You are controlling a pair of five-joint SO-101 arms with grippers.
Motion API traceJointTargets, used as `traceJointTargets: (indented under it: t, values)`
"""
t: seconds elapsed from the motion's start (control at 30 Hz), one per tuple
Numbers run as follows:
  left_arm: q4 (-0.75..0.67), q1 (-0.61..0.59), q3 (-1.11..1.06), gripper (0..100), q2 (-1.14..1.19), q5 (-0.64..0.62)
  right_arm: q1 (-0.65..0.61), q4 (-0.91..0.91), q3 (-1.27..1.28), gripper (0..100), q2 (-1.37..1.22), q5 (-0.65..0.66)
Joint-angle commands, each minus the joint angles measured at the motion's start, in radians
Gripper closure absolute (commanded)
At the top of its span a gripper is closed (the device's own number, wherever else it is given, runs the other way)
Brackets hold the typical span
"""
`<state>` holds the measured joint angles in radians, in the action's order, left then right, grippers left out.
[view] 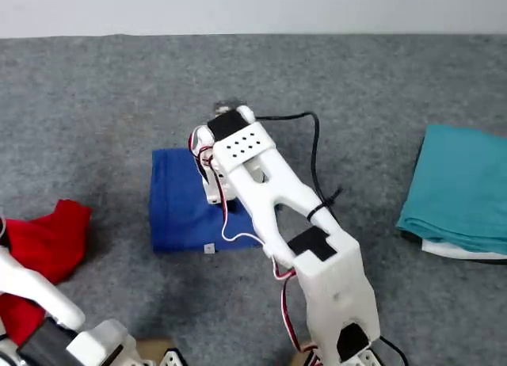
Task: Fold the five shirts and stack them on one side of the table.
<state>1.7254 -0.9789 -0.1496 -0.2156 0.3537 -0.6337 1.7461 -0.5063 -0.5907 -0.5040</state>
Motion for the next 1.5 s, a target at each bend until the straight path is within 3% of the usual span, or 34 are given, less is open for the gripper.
traceJointTargets:
  t: [0.0, 0.37, 0.43, 0.53, 0.6, 0.77, 0.97, 1.07, 1.2, 1.37, 1.47]
  values:
    - [0.017, 0.003, 0.01, 99, -0.044, 0.006, 0.031, -0.027, -0.048, 67.8, -0.039, -0.035]
    - [0.018, 0.003, 0.01, 99, -0.044, 0.003, 0.025, -0.104, -0.103, 68.1, -0.269, -0.04]
    - [0.018, 0.003, 0.01, 99, -0.044, 0.003, 0.025, -0.096, -0.103, 72.0, -0.295, -0.037]
    - [0.018, 0.002, 0.01, 99, -0.044, 0.002, 0.03, -0.09, -0.103, 86.1, -0.303, -0.023]
    - [0.018, 0.002, 0.01, 99, -0.044, 0.002, 0.033, -0.077, -0.103, 98.7, -0.302, 0.051]
    - [0.018, 0.002, 0.01, 99, -0.044, 0.002, 0.064, 0.051, -0.117, 99.1, -0.3, 0.123]
    - [0.018, 0.002, 0.01, 99, -0.044, 0.002, 0.243, 0.051, -0.117, 99.0, -0.176, 0.308]
    - [0.018, 0.002, 0.01, 99, -0.044, 0.002, 0.335, 0.05, -0.117, 99.0, -0.074, 0.509]
    - [0.02, 0.002, 0.01, 99, -0.044, 0.0, 0.475, 0.05, -0.117, 99.0, 0.018, 0.902]
    - [0.02, 0.002, 0.01, 99, -0.044, 0.0, 0.616, -0.005, -0.124, 98.9, 0.021, 1.484]
    - [0.02, 0.002, 0.005, 99, -0.044, 0.0, 0.648, -0.111, -0.124, 98.9, 0.019, 1.688]
